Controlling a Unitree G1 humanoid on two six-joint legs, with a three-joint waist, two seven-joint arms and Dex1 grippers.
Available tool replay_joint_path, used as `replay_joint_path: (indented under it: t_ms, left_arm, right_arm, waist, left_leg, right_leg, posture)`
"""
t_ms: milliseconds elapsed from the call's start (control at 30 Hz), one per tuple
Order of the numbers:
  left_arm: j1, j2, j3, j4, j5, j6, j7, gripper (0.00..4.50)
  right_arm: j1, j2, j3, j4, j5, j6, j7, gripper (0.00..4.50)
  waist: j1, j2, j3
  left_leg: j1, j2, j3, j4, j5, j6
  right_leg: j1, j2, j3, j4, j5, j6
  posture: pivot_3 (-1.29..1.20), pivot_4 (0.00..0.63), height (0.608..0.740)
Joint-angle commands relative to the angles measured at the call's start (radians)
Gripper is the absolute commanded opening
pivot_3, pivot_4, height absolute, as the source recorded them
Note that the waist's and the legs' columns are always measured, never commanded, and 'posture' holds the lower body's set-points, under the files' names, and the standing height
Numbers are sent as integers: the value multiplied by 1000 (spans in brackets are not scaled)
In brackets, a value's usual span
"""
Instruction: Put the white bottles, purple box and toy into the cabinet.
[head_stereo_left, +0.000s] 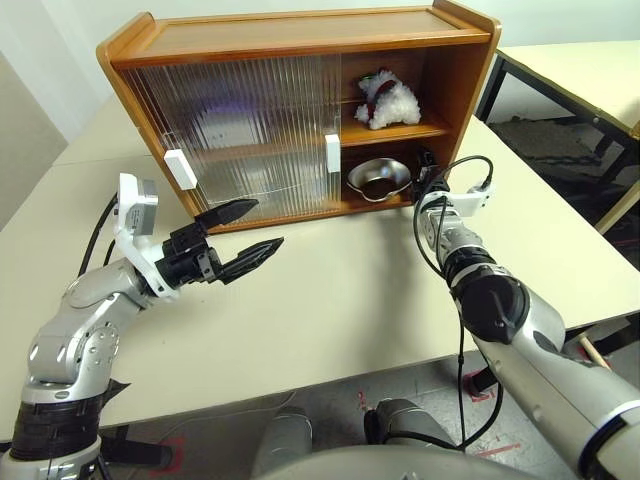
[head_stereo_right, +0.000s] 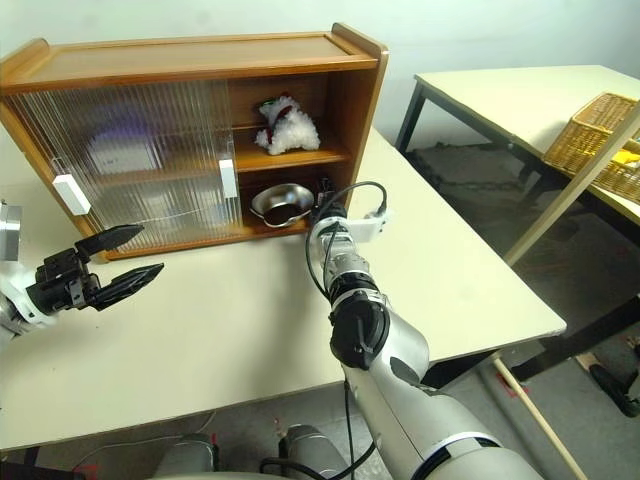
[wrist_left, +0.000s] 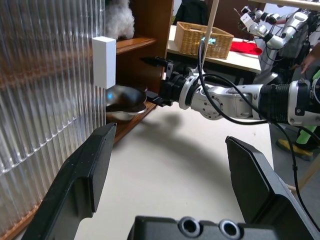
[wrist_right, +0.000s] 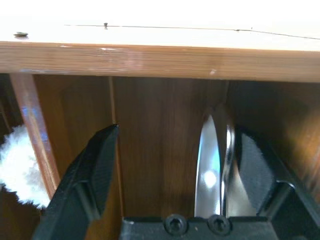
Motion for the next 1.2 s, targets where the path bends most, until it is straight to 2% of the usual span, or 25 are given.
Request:
replay_joint_path:
  t_ms: [33,300,400,500,600,767,800,833,1133,1200]
  left_arm:
    - [-12,-6,-24,16,19,-10,-5,4500]
    - [-19,-14,-32,32,25,-18,-14,4500]
    - [-25,-18,-37,36,27,-19,-15,4500]
    - [-31,-20,-41,40,28,-19,-17,4500]
    - [-36,-19,-42,41,28,-17,-17,4500]
    - [-38,-16,-38,32,25,-9,-10,4500]
    - [-36,-16,-36,28,24,-7,-7,4500]
    - [-36,-15,-35,26,23,-6,-6,4500]
    - [-29,-12,-30,16,22,-3,6,4500]
    - [-27,-11,-28,16,22,-4,6,4500]
  right_arm:
    - [50,-14,29,-46,-17,35,19,4462]
    - [240,-7,192,-350,-74,205,78,4462]
    - [378,-25,395,-548,-213,231,153,4462]
    - [490,-69,587,-665,-367,168,244,3833]
    - [563,-118,725,-694,-494,64,323,2682]
    - [575,-157,824,-647,-605,-93,370,790]
    - [564,-162,837,-623,-629,-131,369,296]
    - [555,-164,845,-603,-642,-158,369,24]
    - [368,-131,852,-305,-724,-334,300,24]
    - [330,-128,846,-250,-732,-357,281,24]
  waist:
    - [0,0,0]
    - [-6,0,0]
    - [-9,0,0]
    - [-13,0,0]
    - [-17,0,0]
    - [-19,1,1]
    - [-18,1,1]
    - [-18,1,1]
    - [-12,2,1]
    - [-9,2,1]
  left_leg:
    - [0,0,0,0,0,0]
    - [1,0,1,2,0,0]
    - [2,0,1,3,0,0]
    - [4,0,1,3,0,0]
    - [5,-1,1,5,0,0]
    - [5,-1,0,9,0,1]
    - [5,-1,-1,10,0,0]
    - [6,-2,-2,10,0,0]
    - [1,-2,-8,8,0,-1]
    - [1,-2,-8,7,0,-1]
  right_leg:
    - [0,0,0,0,0,0]
    - [1,0,0,0,1,2]
    - [2,1,0,0,2,3]
    - [5,1,0,0,2,4]
    - [6,1,0,0,-1,15]
    - [7,1,1,0,1,16]
    - [7,1,1,0,1,16]
    - [7,1,1,0,2,16]
    - [2,2,0,0,3,13]
    - [1,2,0,0,5,7]
  posture:
    - [13,12,740]
    - [-2,20,740]
    - [-6,22,740]
    - [-12,25,740]
    - [-11,25,740]
    - [-3,25,740]
    - [-3,25,740]
    - [-2,24,740]
    - [12,21,740]
    - [12,21,740]
